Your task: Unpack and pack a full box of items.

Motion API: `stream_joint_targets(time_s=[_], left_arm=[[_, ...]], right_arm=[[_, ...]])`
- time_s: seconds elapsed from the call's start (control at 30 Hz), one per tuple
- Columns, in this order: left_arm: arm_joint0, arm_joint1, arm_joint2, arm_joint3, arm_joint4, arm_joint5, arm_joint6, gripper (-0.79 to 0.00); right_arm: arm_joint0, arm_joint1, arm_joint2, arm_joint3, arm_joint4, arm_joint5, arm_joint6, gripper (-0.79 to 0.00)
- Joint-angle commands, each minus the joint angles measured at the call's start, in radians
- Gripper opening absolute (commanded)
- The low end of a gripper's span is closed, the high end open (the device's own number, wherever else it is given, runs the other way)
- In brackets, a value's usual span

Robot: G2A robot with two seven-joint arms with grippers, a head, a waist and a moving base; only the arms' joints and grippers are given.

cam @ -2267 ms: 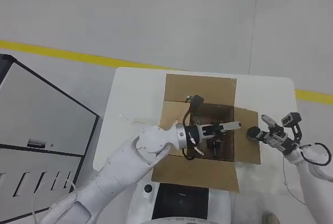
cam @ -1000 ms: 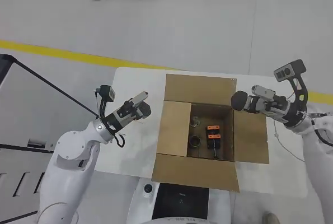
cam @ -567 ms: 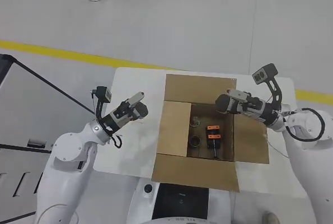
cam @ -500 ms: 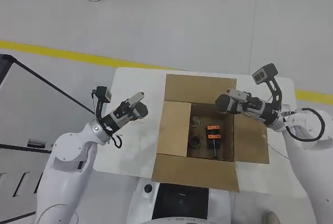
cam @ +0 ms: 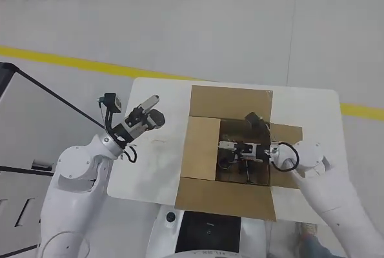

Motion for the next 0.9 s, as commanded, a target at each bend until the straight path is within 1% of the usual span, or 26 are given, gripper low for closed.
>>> stream_joint_targets(time_s=[0.0, 0.07, 0.23, 0.4, 0.53, 0.63, 0.8, 0.87], left_arm=[[0.015, 0.002, -0.024, -0.009, -0.008, -0.002, 0.012, 0.000], [0.028, 0.004, -0.041, -0.017, -0.001, -0.008, 0.017, 0.000], [0.028, 0.004, -0.041, -0.017, -0.001, -0.008, 0.017, 0.000], [0.038, 0.006, -0.058, -0.012, 0.001, -0.021, 0.017, 0.000], [0.058, 0.011, -0.107, -0.022, -0.025, -0.029, -0.010, 0.000], [0.072, 0.016, -0.144, -0.034, -0.092, -0.042, -0.088, 0.000], [0.111, 0.026, -0.194, -0.061, -0.241, -0.028, -0.307, 0.000], [0.134, 0.028, -0.190, -0.080, -0.277, -0.016, -0.374, 0.000]], right_arm=[[0.018, -0.008, -0.034, 0.008, -0.014, -0.002, -0.010, 0.000], [0.037, -0.017, -0.065, 0.017, -0.021, -0.003, -0.019, 0.000], [0.093, -0.036, -0.114, 0.031, -0.011, -0.003, -0.023, 0.000], [0.127, -0.042, -0.109, 0.009, 0.041, -0.006, 0.001, 0.000], [0.151, -0.048, -0.113, -0.011, 0.076, 0.003, 0.016, 0.000], [0.179, -0.059, -0.132, -0.006, 0.096, 0.003, 0.009, 0.000], [0.227, -0.083, -0.171, 0.026, 0.148, -0.012, -0.021, 0.000], [0.243, -0.093, -0.187, 0.044, 0.174, -0.020, -0.033, 0.000]])
